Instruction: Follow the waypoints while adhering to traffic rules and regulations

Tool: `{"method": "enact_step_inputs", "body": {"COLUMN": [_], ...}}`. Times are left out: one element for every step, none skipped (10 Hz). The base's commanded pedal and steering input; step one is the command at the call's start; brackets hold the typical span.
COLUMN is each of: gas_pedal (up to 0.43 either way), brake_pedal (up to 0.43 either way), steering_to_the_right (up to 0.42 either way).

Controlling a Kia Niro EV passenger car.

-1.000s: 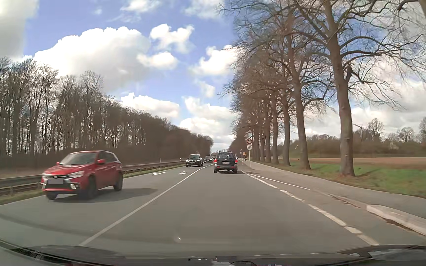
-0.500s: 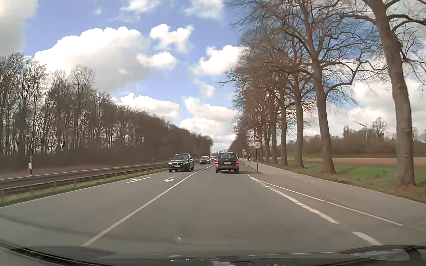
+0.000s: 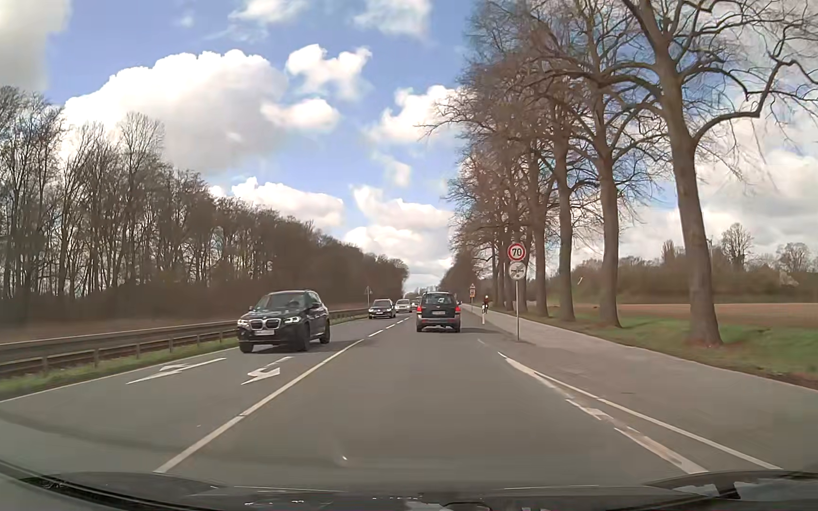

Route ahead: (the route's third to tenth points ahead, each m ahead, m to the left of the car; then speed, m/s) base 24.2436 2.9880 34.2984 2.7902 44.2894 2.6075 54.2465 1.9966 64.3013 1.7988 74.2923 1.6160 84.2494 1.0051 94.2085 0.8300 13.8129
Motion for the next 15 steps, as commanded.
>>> {"method": "enact_step_inputs", "body": {"gas_pedal": [0.177, 0.177, 0.177, 0.177, 0.189, 0.197, 0.228, 0.248, 0.248, 0.248, 0.248, 0.248, 0.248, 0.248, 0.248], "brake_pedal": [0.0, 0.0, 0.0, 0.0, 0.0, 0.0, 0.0, 0.0, 0.0, 0.0, 0.0, 0.0, 0.0, 0.0, 0.0], "steering_to_the_right": [0.001, 0.001, 0.004, 0.009, 0.01, 0.01, 0.01, 0.009, 0.008, 0.008, 0.007, 0.006, 0.005, 0.005, 0.005]}}
